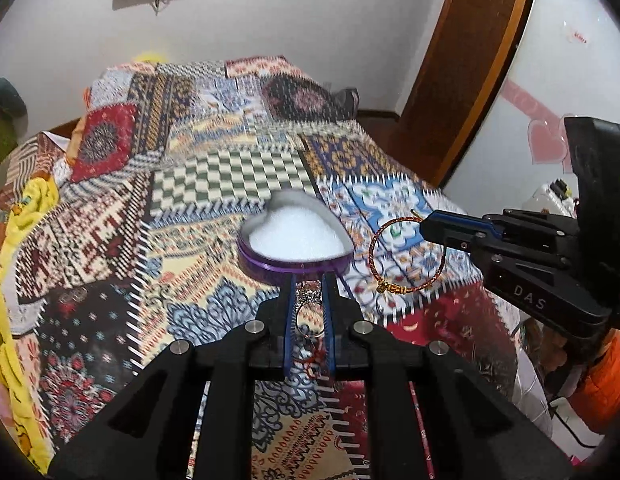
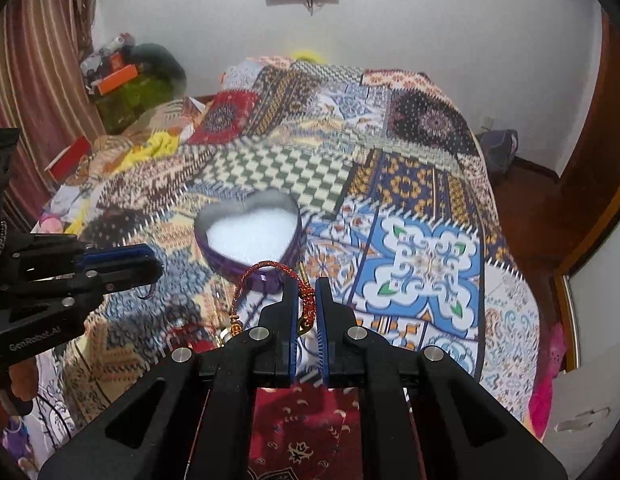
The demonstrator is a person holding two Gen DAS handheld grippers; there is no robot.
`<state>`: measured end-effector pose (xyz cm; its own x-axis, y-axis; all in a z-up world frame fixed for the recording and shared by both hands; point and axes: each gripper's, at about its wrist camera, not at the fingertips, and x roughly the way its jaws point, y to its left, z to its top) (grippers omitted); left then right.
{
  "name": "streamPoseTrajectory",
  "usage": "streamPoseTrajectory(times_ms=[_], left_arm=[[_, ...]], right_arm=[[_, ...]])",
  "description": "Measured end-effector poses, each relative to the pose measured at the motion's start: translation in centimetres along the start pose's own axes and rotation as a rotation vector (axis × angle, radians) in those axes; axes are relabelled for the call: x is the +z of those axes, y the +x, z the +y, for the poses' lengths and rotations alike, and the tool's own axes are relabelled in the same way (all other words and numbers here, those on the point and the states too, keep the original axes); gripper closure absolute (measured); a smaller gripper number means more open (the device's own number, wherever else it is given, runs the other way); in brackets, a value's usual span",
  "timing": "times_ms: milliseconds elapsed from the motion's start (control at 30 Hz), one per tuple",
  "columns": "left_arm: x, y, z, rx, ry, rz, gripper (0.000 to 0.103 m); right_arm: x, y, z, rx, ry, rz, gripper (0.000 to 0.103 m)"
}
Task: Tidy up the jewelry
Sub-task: 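Carry the bracelet over the purple heart tin and open the right tool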
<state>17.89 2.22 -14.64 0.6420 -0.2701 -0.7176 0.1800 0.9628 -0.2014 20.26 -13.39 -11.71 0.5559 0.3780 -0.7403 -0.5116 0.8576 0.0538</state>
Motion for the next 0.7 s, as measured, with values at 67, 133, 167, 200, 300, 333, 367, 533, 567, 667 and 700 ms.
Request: streamPoseTrajectory(times_ms=[67,133,167,200,300,333,367,533,567,667,700], left_arm=[[0.5,-0.5,0.2,0.006,-0.003,-0.021,0.092],[0.9,-1.0,0.6,0.009,-0.008,-0.041,0.092],[1.2,-1.2,0.8,0.014,-0.009,-0.053,0.092],[1.4,-1.4,1.0,0.020,-0.010,-0.063,0.092],[2.1,-1.7,1.5,0.030,-0.014,-0.087,0.092],[2.4,-1.7,1.8,0.032,-0.017,-0.095,0.092],[2.6,-1.7,1.9,0.034,-0.019,-0.101,0.092],[3.6,-0.9,2.9,0.036,-0.034,-0.114,0.092],[3.7,-0.8,3.0,0.036,-0.036,-0.113,0.092],[4.1,0.2,3.4,0.023,-0.044,-0.104,0.092],[4.2,0.5,3.5,0.016,-0.047,-0.098,0.092]], right_arm=[[0.6,-0.1,0.2,0.000,-0.001,-0.016,0.096],[1.3,-0.2,0.3,0.000,-0.002,-0.029,0.096],[1.6,-0.2,0.4,0.001,-0.003,-0.036,0.096],[1.9,-0.2,0.4,0.001,-0.005,-0.037,0.096],[2.8,0.2,0.6,0.005,-0.006,-0.049,0.096],[3.1,0.3,0.6,0.008,-0.007,-0.051,0.096],[3.3,0.4,0.7,0.009,-0.009,-0.054,0.096],[4.5,1.8,1.1,0.025,-0.020,-0.056,0.096],[4.7,2.4,1.1,0.029,-0.021,-0.050,0.096],[4.9,4.0,1.3,0.048,-0.023,-0.022,0.096],[4.9,4.3,1.3,0.051,-0.024,-0.015,0.096]])
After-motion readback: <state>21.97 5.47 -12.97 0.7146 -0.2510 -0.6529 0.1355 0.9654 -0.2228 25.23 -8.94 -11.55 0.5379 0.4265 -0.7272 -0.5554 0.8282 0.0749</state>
